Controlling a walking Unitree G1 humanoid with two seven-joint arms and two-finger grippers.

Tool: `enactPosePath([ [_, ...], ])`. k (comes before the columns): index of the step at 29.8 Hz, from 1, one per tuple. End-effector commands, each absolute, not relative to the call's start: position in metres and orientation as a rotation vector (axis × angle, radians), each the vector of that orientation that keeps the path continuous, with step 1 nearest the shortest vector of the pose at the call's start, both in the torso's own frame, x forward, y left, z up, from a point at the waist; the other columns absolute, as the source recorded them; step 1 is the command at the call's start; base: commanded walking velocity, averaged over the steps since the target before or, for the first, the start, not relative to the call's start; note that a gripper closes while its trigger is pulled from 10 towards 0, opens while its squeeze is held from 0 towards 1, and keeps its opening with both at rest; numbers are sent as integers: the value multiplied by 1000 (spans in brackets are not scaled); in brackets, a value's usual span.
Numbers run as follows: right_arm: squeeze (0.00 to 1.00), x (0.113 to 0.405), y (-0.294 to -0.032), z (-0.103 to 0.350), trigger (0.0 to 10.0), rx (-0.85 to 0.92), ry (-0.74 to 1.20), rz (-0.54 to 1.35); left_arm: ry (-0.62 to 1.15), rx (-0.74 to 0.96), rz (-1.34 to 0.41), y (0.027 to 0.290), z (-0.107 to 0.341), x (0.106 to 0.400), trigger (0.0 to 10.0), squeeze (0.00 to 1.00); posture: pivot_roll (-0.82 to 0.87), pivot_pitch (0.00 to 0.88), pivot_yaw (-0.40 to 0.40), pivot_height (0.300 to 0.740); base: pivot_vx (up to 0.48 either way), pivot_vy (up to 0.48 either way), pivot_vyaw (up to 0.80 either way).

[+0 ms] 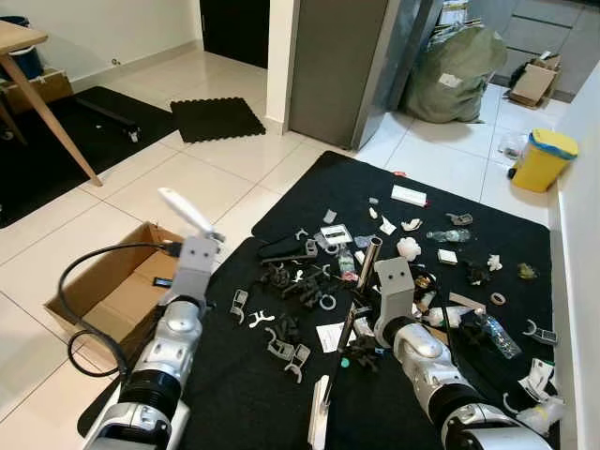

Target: Sweep floor

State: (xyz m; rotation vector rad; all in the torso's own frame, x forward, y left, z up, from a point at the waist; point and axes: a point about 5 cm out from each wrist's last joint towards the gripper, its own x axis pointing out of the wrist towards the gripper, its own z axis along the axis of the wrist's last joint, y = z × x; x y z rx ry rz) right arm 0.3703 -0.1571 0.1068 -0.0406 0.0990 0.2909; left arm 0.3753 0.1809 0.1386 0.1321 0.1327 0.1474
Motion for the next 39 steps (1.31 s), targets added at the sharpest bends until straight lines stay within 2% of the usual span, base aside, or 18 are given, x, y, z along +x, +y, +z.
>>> enactPosePath([
  [1,0,370,-164,108,10000,-33,80,266,82,55,102,171,148,378,10000,0,79,207,-24,740,0,0,0],
  [5,0,370,-164,109,10000,-33,80,266,66,82,90,170,151,379,10000,0,79,206,-24,740,0,0,0],
  [9,0,370,-165,109,10000,-36,80,264,95,196,1,164,152,380,10000,0,80,202,-24,740,0,0,0],
  [13,0,370,-165,109,10000,-37,79,264,83,194,-9,161,154,382,10000,0,79,200,-24,740,0,0,0],
  [19,0,370,-165,109,10000,-38,81,265,-63,245,21,154,167,380,10000,0,73,196,-26,740,0,0,0],
  [28,0,370,-166,109,10000,-40,81,265,-151,101,20,146,171,375,10000,0,69,192,-27,740,0,0,0],
  [32,0,370,-166,108,10000,-41,84,265,-212,1,90,147,169,369,10000,0,68,195,-28,740,0,0,0],
  [39,0,368,-166,106,10000,-40,90,264,-177,8,76,149,146,362,10000,0,68,197,-29,740,0,0,0],
])
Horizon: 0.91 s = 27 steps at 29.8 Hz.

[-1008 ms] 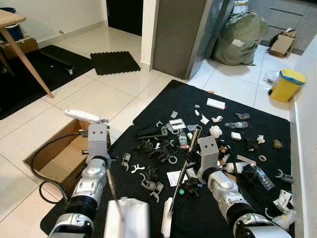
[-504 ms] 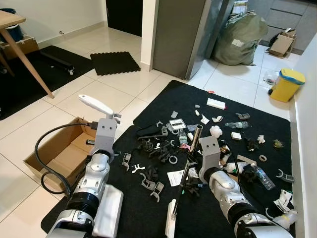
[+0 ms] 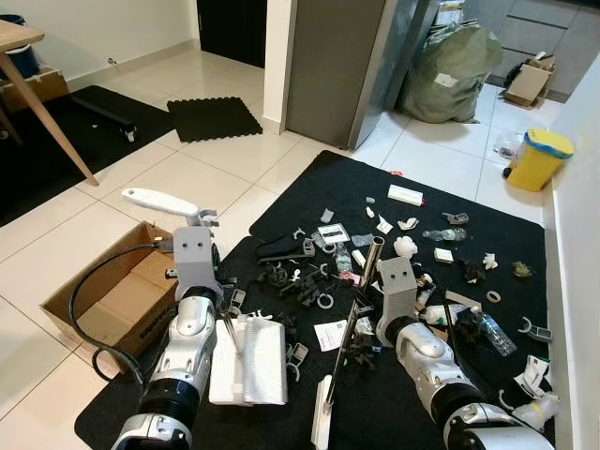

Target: Sweep floor

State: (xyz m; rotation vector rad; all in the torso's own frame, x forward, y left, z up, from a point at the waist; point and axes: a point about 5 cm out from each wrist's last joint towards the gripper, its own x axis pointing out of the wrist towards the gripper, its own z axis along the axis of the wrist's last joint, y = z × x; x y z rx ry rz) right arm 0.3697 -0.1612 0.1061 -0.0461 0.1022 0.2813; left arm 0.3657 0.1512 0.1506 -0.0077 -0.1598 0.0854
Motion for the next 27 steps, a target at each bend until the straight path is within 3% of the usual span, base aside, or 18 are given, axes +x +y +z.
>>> enactPosePath([
  [1,0,368,-166,106,10000,-40,90,264,-177,8,76,149,146,362,10000,0,68,197,-29,740,0,0,0],
  [14,0,367,-166,104,10000,-36,93,262,-246,53,57,157,128,343,10000,0,69,204,-31,740,0,0,0],
  [27,0,365,-166,99,10000,-53,110,268,-167,106,111,172,107,336,10000,0,78,227,-31,740,0,0,0],
])
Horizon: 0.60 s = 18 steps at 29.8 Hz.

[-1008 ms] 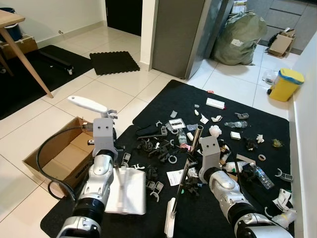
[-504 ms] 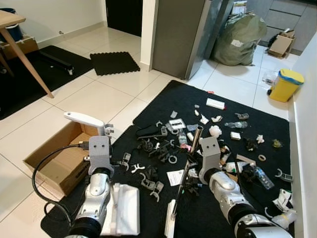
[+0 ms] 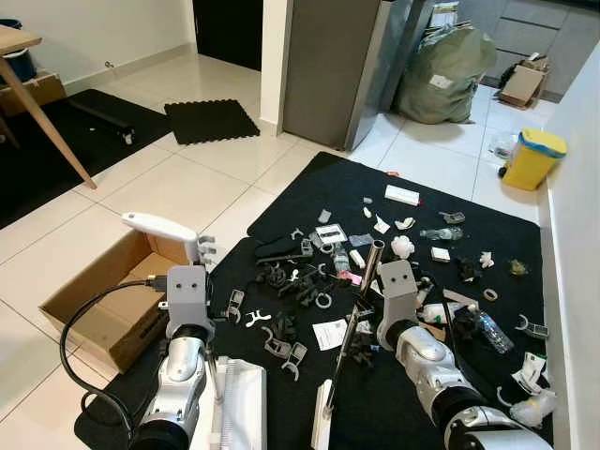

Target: Sweep floor

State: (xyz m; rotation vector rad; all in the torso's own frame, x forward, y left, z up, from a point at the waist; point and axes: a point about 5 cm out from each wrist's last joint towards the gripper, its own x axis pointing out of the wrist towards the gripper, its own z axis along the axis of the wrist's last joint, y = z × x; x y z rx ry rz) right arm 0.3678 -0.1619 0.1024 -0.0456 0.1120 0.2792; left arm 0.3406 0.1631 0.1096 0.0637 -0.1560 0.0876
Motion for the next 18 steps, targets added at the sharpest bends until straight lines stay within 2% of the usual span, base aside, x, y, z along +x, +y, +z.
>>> enactPosePath([
  [1,0,365,-166,99,10000,-53,110,268,-167,106,111,172,107,336,10000,0,78,227,-31,740,0,0,0],
  [10,0,364,-163,97,10000,-51,113,274,-227,106,154,184,116,333,10000,0,93,271,-33,740,0,0,0],
  [18,0,374,-166,123,10000,25,-17,203,-314,76,135,181,143,339,10000,0,107,284,-40,740,0,0,0],
])
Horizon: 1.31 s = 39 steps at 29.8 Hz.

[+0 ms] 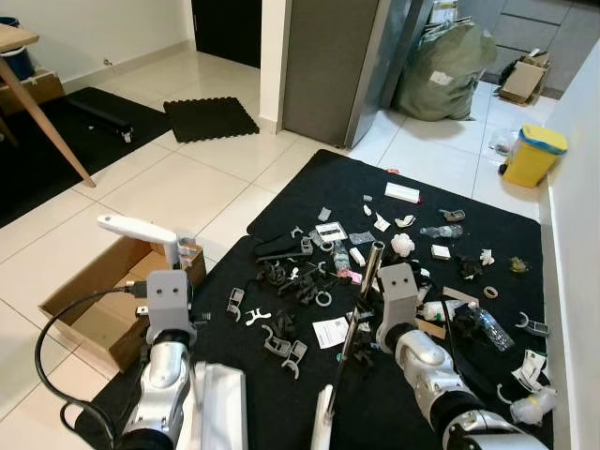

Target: Sweep floor

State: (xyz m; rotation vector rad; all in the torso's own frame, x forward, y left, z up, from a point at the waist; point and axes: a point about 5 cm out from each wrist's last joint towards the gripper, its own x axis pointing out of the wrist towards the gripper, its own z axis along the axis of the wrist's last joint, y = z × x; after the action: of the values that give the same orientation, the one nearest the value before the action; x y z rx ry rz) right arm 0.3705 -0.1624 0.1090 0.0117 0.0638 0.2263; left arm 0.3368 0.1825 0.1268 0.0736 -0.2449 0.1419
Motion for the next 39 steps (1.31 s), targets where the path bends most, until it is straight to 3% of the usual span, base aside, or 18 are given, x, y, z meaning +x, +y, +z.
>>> enactPosePath([
  [1,0,375,-166,124,10000,24,-20,203,-322,78,137,181,145,340,10000,0,107,284,-40,740,0,0,0],
  [19,0,374,-144,122,10000,53,-28,268,-228,80,65,158,126,342,10000,0,109,305,-44,740,0,0,0],
  [26,0,378,-146,131,10000,59,-58,262,-221,71,83,160,125,341,10000,0,114,315,-44,740,0,0,0],
  [39,0,383,-112,142,10000,57,-68,345,-197,83,141,176,120,336,10000,0,141,341,-52,740,0,0,0],
])
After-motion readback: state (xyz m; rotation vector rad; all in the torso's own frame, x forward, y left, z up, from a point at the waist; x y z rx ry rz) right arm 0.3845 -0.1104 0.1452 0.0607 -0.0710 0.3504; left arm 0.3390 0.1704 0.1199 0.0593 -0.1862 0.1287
